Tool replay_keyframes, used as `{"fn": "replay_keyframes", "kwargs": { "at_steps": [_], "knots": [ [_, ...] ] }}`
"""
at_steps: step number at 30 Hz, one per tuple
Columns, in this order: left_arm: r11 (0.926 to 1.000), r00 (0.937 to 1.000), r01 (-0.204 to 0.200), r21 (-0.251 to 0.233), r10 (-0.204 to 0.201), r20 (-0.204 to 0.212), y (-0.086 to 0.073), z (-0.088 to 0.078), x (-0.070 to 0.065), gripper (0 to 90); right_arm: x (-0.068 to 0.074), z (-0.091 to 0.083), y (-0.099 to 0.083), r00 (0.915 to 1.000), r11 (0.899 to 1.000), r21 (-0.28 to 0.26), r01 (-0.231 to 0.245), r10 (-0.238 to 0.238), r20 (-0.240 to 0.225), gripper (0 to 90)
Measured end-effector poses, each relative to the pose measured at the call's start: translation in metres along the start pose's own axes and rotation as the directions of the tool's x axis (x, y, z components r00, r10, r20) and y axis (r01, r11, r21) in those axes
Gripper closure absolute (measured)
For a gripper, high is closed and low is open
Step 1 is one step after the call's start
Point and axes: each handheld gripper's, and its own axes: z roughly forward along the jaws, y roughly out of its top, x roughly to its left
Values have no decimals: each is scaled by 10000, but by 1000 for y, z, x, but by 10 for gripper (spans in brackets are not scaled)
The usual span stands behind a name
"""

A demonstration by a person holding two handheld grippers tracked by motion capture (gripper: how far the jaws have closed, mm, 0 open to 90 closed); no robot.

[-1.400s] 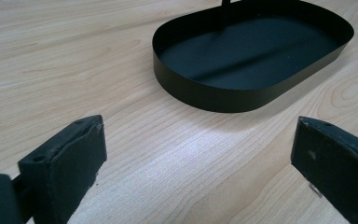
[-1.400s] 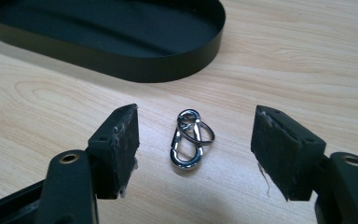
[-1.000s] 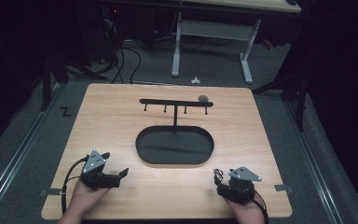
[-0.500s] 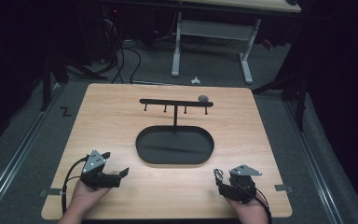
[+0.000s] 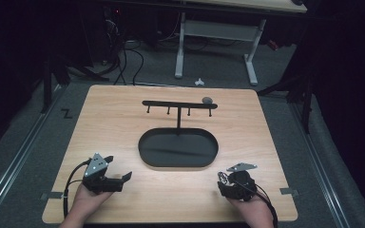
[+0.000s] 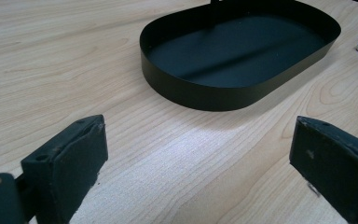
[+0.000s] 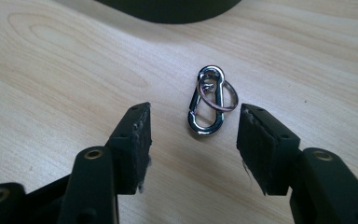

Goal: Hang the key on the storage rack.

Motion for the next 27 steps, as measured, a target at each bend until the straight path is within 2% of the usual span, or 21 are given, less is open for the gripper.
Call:
{"fn": "replay_keyframes", "kwargs": {
  "at_steps": [4, 10, 20, 26, 27],
  "knots": [
    [10000, 10000, 8, 12, -8, 95, 0, 1, 0, 50, 4, 0, 7, 9993, 9969, 690, 384, -380, -59, 490],
    [10000, 9999, -1, 0, 1, 146, 0, 1, -1, 51, 7, 2, 11, 9991, 9896, 1378, 408, -389, -164, 494],
    [10000, 9999, 27, -22, -27, 154, -1, 0, -1, 51, -1, -2, 16, 9997, 9765, 2145, 226, -208, -105, 497],
    [10000, 9999, 44, -23, -43, 165, 0, 0, 0, 51, -2, -5, 18, 9995, 9698, 2420, 311, -291, -116, 559],
    [10000, 9999, 58, -12, -58, 158, -1, 1, 0, 51, -2, -4, 18, 9992, 9650, 2590, 411, -389, -136, 595]
  ]
}}
